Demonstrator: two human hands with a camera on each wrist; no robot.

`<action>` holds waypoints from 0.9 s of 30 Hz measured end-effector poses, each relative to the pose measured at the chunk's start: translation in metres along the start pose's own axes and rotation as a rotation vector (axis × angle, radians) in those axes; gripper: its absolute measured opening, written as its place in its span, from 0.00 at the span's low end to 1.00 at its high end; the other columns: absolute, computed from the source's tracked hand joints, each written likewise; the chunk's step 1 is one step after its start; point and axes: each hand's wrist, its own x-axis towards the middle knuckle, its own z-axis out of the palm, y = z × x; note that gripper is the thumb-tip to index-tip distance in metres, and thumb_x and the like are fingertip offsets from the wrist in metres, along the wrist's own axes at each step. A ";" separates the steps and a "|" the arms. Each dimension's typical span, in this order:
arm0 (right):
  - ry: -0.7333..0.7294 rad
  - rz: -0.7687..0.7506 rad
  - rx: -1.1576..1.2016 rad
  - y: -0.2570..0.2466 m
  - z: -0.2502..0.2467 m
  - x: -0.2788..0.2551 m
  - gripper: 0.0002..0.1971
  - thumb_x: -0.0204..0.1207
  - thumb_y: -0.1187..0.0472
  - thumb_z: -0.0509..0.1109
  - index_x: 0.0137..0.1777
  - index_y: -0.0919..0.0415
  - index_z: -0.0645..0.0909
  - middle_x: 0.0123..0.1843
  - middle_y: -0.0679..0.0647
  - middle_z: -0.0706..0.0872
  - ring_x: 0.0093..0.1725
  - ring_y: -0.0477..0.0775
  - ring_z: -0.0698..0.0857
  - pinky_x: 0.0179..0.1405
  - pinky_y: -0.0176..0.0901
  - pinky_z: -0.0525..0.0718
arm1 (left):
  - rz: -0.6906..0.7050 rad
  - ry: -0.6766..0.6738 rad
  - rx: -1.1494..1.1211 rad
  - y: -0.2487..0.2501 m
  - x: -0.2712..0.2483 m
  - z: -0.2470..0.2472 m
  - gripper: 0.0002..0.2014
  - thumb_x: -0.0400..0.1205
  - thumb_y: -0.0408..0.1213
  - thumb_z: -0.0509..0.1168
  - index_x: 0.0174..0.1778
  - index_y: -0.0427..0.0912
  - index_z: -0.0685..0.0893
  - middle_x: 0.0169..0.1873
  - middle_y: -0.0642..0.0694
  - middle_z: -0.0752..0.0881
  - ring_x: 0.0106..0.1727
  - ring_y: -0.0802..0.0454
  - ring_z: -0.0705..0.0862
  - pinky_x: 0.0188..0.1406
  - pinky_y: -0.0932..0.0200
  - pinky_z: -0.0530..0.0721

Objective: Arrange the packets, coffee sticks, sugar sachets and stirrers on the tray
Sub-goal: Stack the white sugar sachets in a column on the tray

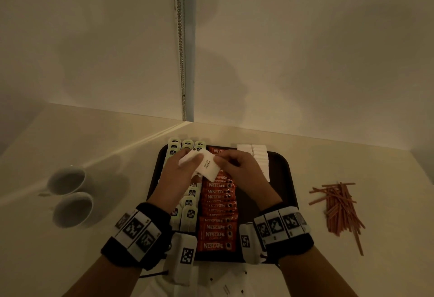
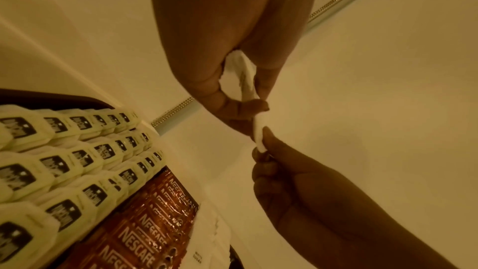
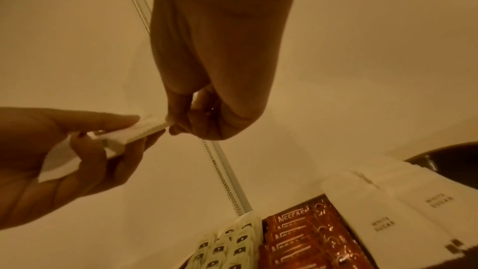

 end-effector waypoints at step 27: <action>0.400 0.296 0.068 0.088 -0.052 0.003 0.14 0.78 0.69 0.66 0.64 0.62 0.79 0.56 0.58 0.85 0.49 0.52 0.85 0.45 0.41 0.87 | -0.049 0.036 -0.219 -0.020 0.004 -0.014 0.08 0.83 0.26 0.62 0.53 0.38 0.84 0.55 0.41 0.85 0.51 0.49 0.86 0.39 0.65 0.87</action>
